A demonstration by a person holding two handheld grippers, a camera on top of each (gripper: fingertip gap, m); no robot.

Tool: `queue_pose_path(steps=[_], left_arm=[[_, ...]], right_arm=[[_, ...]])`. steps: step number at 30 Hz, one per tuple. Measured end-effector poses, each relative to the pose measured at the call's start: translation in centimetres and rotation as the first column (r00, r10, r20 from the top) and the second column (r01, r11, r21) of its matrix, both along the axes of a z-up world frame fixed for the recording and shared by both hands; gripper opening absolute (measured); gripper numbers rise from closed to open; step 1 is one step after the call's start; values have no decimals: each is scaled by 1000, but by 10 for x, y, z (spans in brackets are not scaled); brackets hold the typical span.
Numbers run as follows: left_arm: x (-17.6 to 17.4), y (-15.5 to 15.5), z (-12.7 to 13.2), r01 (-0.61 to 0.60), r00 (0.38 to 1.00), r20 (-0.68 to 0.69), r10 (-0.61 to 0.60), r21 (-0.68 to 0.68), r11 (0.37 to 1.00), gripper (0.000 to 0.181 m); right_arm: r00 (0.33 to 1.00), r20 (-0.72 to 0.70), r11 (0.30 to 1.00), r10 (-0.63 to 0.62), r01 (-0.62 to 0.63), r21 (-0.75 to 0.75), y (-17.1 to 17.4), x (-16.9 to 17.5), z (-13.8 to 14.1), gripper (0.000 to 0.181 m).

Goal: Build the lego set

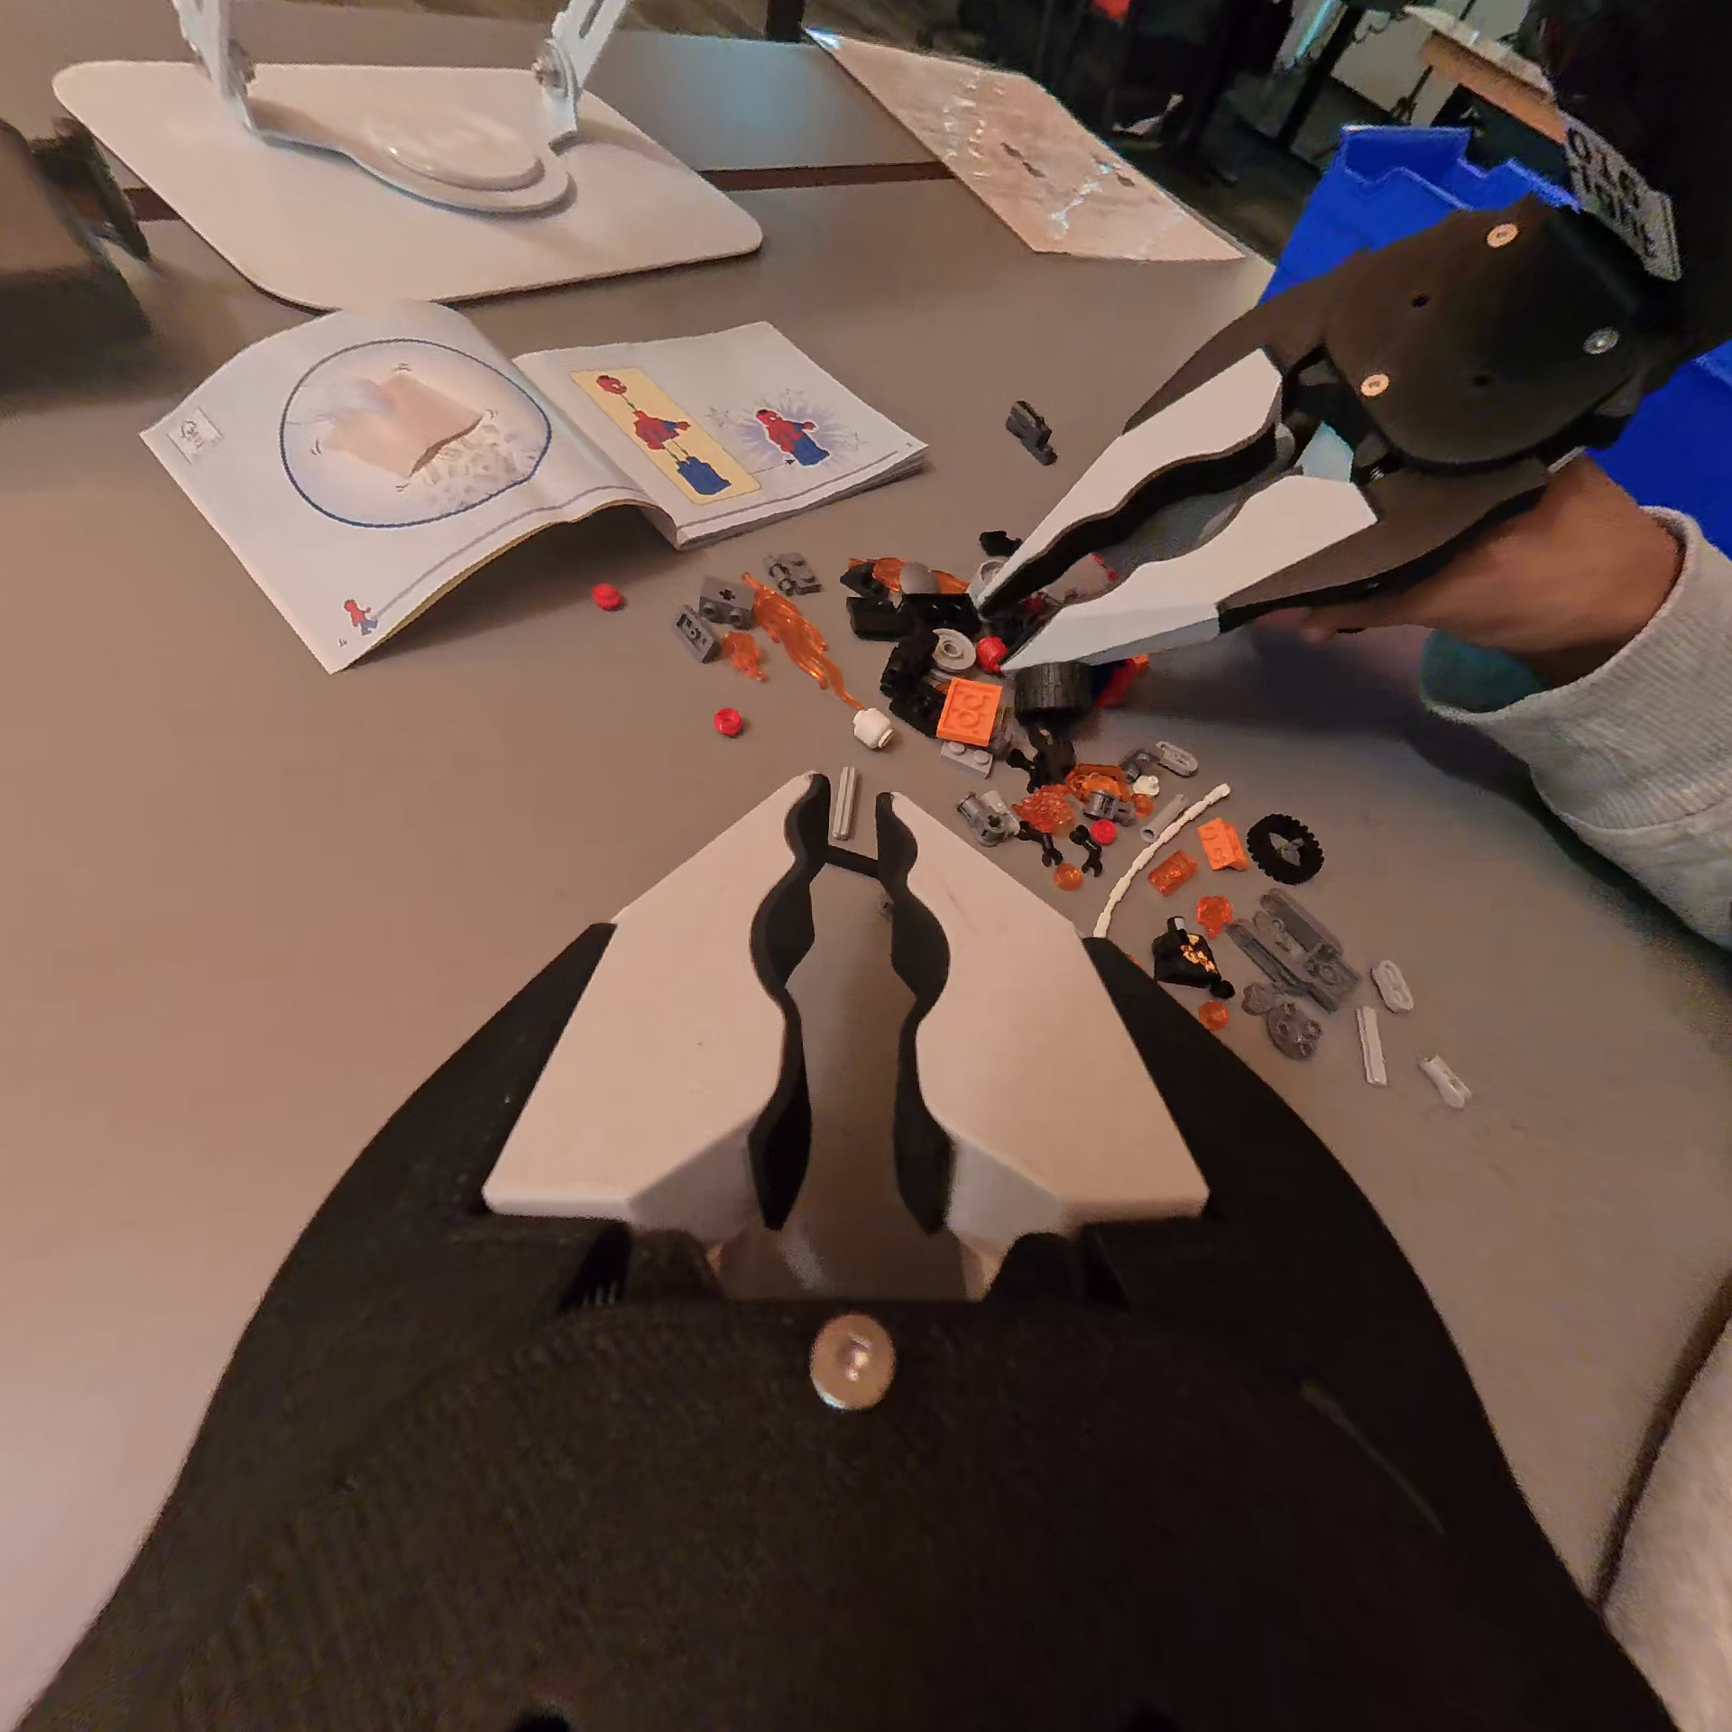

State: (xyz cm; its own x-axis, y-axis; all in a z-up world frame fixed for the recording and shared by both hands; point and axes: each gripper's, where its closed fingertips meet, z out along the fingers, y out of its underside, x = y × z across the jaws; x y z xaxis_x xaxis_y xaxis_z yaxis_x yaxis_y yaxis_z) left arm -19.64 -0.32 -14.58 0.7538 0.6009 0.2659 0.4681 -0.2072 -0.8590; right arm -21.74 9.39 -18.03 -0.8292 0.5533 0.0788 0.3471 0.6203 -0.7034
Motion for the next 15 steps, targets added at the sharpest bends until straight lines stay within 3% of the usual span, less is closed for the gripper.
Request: queue_pose_path(steps=[11, 15], left_arm=[[1, 1, -2, 10, 1000, 10, -9, -5, 1000, 9], [1, 1, -1, 8, 1000, 2, -8, -10, 1000, 9]], right_arm=[[1000, -1, 997, 17, -17, 72, 0, -1, -8, 10], [998, -57, 1000, 6, -5, 26, -1, -5, 7, 10]])
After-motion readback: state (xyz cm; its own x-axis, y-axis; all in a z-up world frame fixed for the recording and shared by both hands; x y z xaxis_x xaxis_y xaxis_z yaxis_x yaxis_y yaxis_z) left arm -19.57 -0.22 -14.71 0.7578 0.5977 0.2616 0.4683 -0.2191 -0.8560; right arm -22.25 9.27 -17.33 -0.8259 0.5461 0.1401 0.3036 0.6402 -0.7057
